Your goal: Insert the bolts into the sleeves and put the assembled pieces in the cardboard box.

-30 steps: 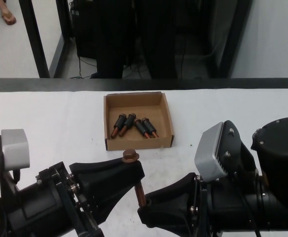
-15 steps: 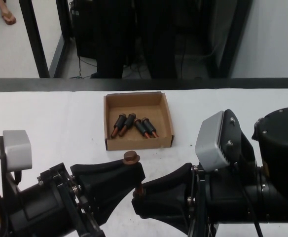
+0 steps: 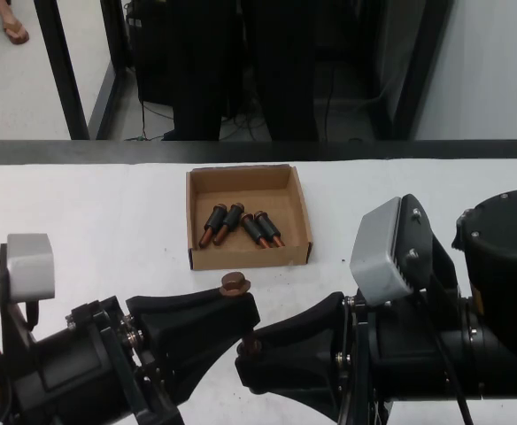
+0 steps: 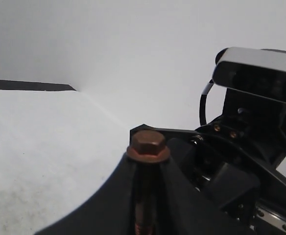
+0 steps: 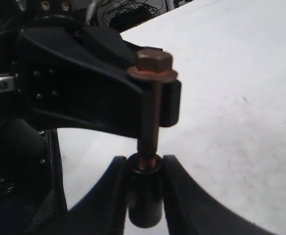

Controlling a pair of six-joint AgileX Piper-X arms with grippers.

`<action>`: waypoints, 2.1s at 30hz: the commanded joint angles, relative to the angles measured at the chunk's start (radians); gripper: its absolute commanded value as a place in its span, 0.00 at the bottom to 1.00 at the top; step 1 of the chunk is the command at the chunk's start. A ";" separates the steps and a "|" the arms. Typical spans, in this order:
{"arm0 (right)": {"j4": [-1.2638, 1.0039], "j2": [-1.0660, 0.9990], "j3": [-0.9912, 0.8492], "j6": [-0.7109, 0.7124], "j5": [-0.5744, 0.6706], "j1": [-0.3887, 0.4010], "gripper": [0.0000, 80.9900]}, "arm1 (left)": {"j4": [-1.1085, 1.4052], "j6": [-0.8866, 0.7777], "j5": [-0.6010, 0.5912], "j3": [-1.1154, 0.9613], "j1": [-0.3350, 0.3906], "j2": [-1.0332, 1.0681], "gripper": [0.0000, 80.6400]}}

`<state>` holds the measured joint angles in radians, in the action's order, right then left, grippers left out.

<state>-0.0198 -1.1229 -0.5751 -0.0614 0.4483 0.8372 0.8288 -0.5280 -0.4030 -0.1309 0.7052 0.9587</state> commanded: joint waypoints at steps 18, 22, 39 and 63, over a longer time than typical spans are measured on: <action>-0.026 0.012 -0.018 -0.001 -0.024 0.001 0.00 | 0.021 -0.050 -0.168 -0.002 0.003 -0.009 0.66; -0.047 0.012 -0.026 -0.001 -0.024 0.001 0.00 | -0.002 -0.004 -0.168 -0.002 0.003 -0.009 0.66; -0.043 0.078 -0.048 -0.001 -0.098 -0.005 0.00 | -0.167 0.150 0.042 -0.002 0.001 -0.009 0.66; 0.255 -0.240 -0.406 -0.024 -0.196 -0.235 0.00 | -0.578 0.015 0.117 -0.147 -0.008 -0.007 0.01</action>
<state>0.2373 -1.3198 -0.9352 -0.0916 0.2455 0.6189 0.2821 -0.5309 -0.3029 -0.2636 0.7049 0.9548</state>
